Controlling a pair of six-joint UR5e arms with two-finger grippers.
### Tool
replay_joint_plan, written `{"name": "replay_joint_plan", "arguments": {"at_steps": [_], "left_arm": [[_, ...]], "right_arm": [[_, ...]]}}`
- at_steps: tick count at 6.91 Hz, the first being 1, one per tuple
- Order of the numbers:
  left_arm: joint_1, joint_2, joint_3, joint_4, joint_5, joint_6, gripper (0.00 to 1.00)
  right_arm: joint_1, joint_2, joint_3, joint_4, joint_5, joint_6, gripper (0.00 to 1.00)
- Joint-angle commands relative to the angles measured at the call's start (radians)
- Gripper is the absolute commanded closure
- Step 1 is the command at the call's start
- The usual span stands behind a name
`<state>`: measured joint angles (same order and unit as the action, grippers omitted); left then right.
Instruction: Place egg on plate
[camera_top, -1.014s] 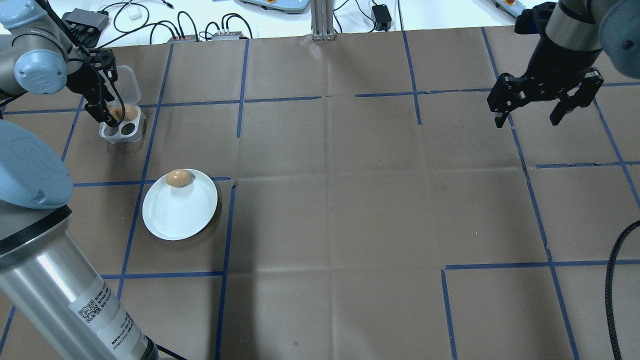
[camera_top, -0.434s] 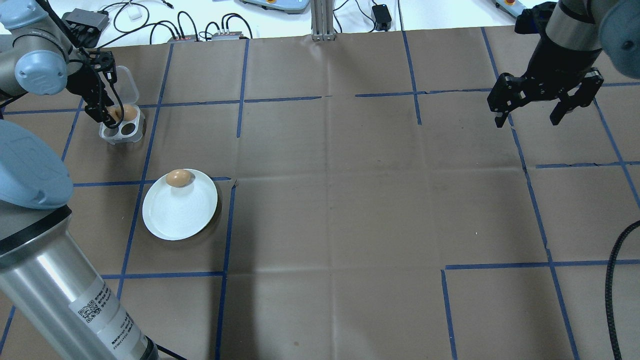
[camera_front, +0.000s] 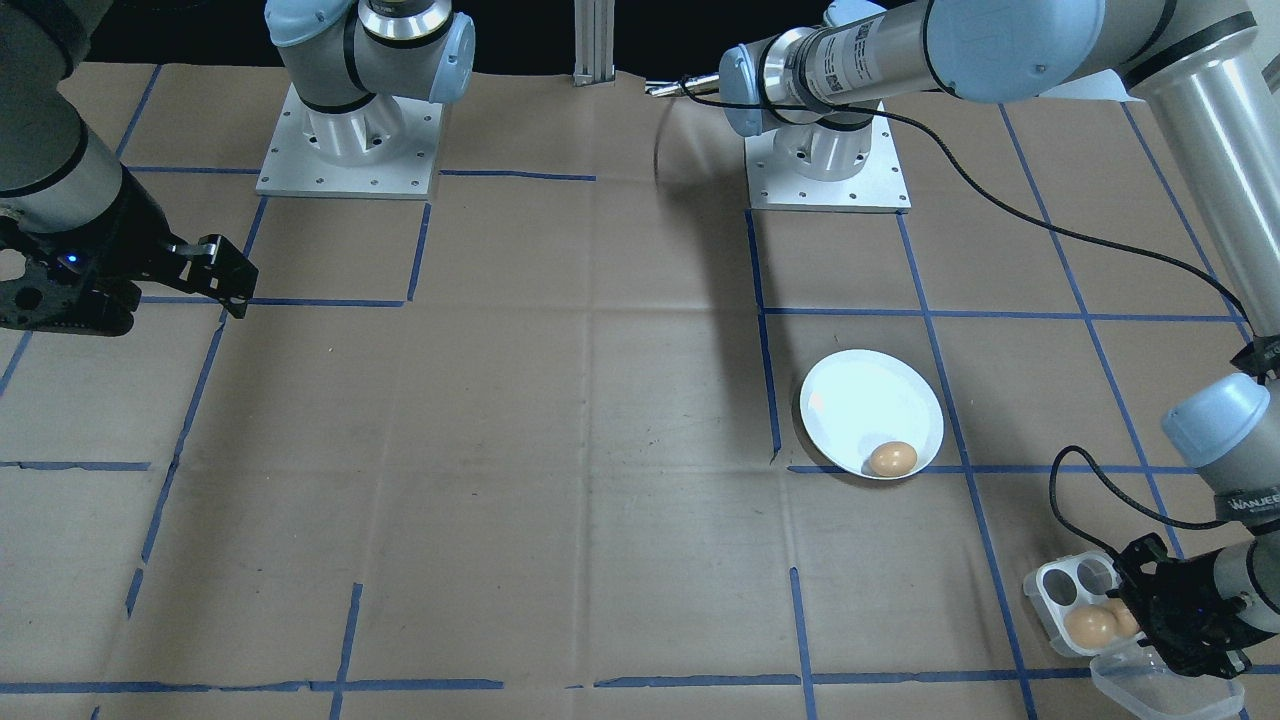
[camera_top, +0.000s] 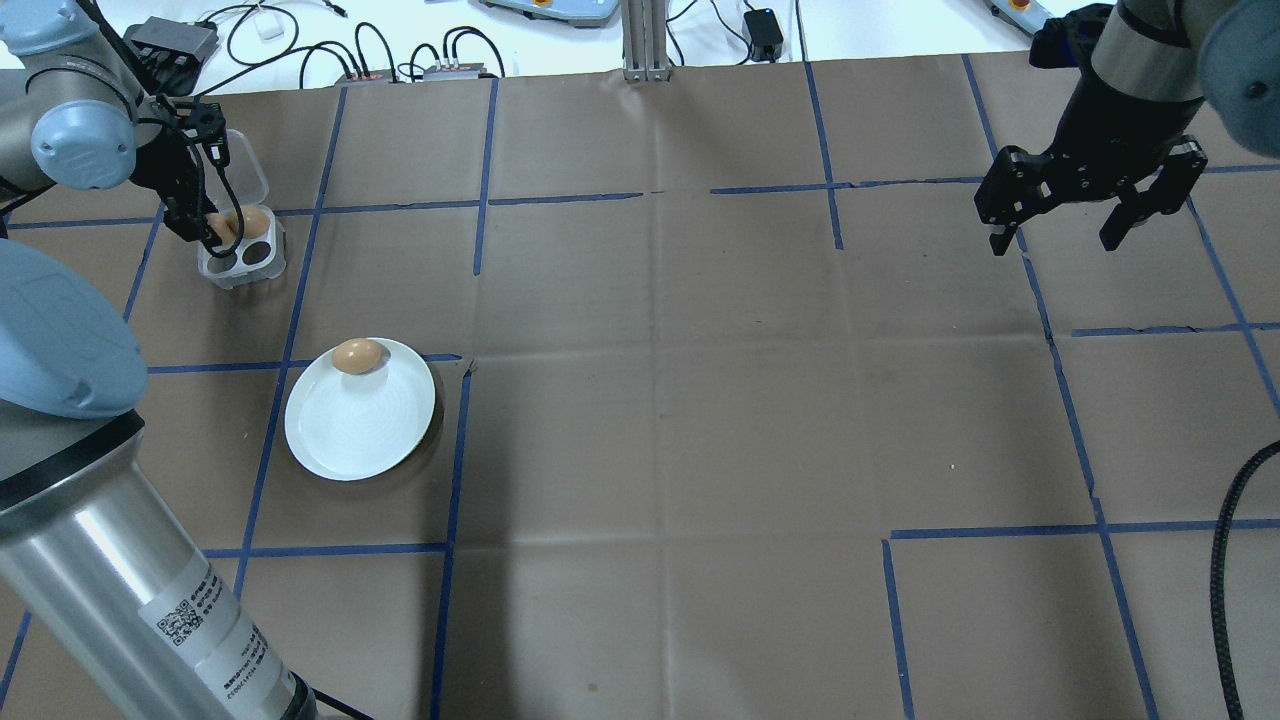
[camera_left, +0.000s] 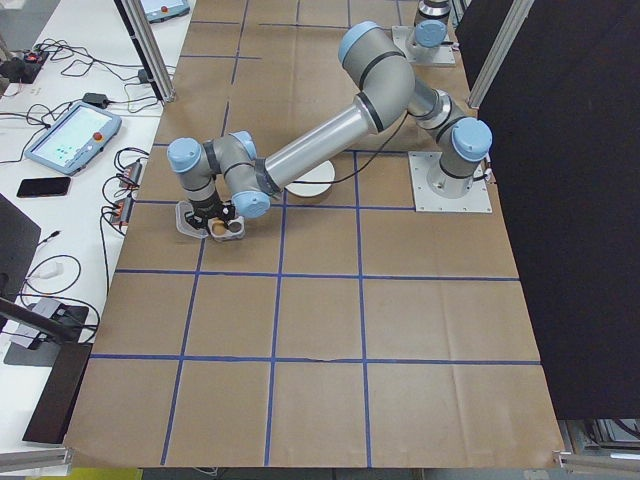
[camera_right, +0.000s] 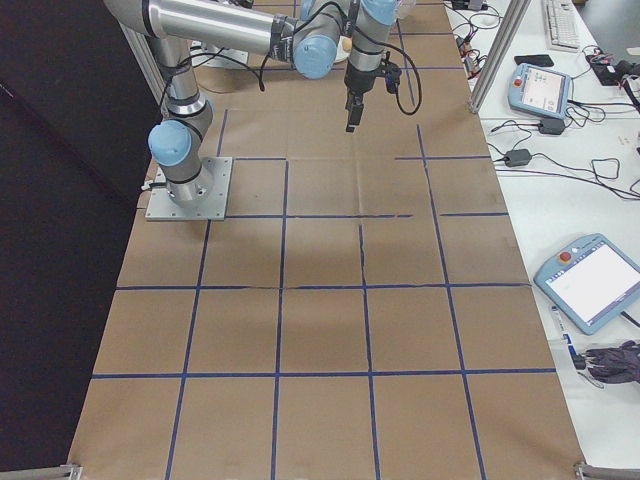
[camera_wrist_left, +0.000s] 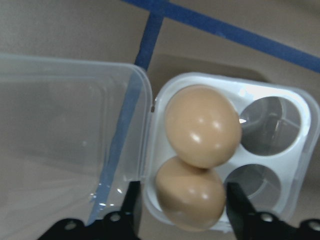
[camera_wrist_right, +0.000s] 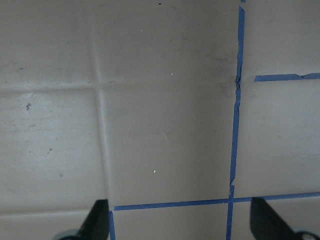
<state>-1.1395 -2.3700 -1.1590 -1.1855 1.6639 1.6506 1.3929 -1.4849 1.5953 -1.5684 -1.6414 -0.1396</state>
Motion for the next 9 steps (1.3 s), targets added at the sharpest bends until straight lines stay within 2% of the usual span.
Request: {"name": "replay_joint_plan", "arguments": {"at_steps": [1, 2, 4, 6, 9], "left_arm": [[-0.008, 0.0, 0.004, 0.001, -0.004, -0.023, 0.47], [-0.011, 0.003, 0.004, 0.001, -0.024, -0.04, 0.55], [-0.011, 0.005, 0.004, 0.0, -0.03, -0.048, 0.66], [-0.011, 0.023, 0.004, 0.0, -0.032, -0.049, 0.73], [-0.011, 0.121, -0.008, -0.023, -0.024, -0.049, 0.75]], "right_arm": [[0.0, 0.0, 0.0, 0.001, 0.0, 0.0, 0.0], [0.0, 0.0, 0.0, 0.001, 0.0, 0.0, 0.0], [0.0, 0.0, 0.0, -0.001, 0.0, 0.0, 0.0], [0.0, 0.0, 0.0, -0.001, 0.0, 0.0, 0.0], [0.0, 0.0, 0.0, 0.001, 0.0, 0.0, 0.0]]}}
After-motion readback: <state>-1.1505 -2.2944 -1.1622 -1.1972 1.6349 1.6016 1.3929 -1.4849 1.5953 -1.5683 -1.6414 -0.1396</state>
